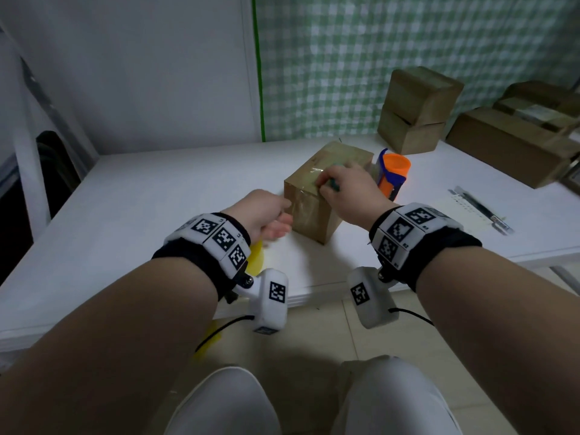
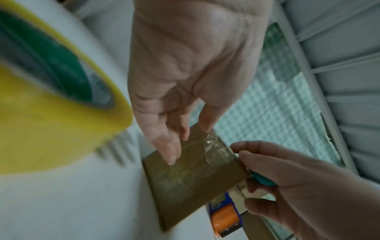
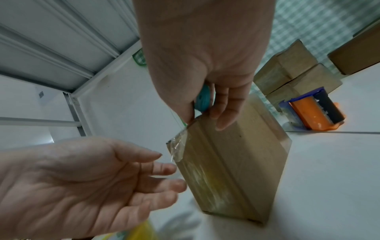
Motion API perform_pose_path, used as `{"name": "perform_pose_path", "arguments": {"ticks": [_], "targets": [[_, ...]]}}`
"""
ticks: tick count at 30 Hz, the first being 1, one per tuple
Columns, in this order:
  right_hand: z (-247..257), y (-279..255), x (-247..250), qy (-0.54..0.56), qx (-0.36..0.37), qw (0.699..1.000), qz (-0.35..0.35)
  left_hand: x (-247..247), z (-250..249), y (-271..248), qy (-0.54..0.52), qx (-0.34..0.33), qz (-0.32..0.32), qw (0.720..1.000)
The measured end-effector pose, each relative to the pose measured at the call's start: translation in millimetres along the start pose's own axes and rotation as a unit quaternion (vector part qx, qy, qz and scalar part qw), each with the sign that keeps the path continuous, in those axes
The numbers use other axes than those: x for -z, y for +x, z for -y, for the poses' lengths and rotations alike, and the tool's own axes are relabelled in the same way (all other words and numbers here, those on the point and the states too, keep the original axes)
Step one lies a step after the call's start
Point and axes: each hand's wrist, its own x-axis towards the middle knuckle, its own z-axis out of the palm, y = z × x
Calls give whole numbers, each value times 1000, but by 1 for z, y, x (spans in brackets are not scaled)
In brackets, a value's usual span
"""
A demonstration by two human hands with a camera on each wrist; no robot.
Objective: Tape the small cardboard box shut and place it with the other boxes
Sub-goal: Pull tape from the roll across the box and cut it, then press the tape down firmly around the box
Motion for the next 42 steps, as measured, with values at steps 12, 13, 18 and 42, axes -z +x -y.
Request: {"name": "perform_pose_path", "arguments": {"ticks": [12, 13, 18, 42], "targets": [[-1, 4, 0, 15, -10, 1000, 4, -9, 6, 12, -284, 37, 12, 958], [-1, 4, 0, 15, -10, 1000, 4, -9, 6, 11, -283, 29, 6, 959], [-1, 5, 0, 12, -11, 1000, 10, -7, 8, 10, -226, -19, -25, 974], [-12, 8, 9, 149, -56, 987, 4, 2, -13, 4, 322, -272, -118, 899]]}}
